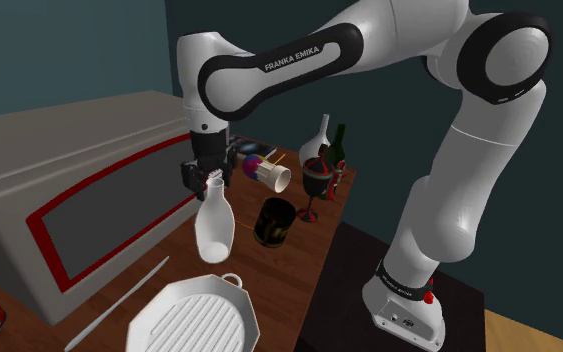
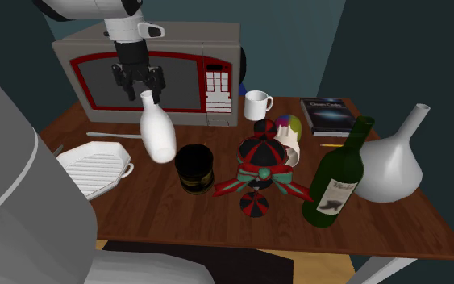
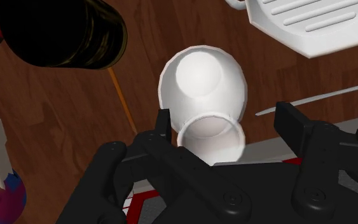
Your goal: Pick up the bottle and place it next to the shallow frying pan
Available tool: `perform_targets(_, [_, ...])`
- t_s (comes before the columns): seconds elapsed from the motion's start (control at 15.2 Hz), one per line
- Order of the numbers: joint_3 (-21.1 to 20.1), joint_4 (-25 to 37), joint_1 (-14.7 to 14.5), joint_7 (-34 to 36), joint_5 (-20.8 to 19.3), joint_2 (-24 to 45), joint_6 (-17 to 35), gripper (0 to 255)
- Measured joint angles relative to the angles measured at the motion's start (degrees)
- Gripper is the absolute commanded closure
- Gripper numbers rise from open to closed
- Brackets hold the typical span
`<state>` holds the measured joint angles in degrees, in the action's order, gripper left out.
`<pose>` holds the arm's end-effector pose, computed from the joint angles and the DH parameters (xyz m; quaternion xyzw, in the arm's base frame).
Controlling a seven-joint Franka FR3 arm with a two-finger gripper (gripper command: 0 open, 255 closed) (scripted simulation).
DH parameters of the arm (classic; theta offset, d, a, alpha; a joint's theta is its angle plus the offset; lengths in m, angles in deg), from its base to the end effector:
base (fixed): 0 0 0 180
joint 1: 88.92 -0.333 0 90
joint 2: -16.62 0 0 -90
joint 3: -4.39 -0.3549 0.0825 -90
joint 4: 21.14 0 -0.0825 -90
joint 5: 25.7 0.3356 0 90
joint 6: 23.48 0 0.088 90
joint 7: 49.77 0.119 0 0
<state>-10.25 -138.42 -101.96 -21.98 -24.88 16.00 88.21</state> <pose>0.4359 0.2304 0.4856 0.9990 -0.0040 -0.0409 0.0157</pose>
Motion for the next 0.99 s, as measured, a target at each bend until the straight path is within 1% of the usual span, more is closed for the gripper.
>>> perform_targets(0.26, [0.0,0.0,0.0,0.0,0.0,0.0,0.0,0])
perform_targets(0.53, [0.08,4.58,0.07,-0.15,0.18,-0.83,-5.29,0])
perform_targets(0.66, [0.1,6.16,0.09,-0.15,0.15,-0.79,-6.86,0])
perform_targets(0.99, [0.1,6.31,0.09,-0.16,0.19,-0.94,-7.21,0])
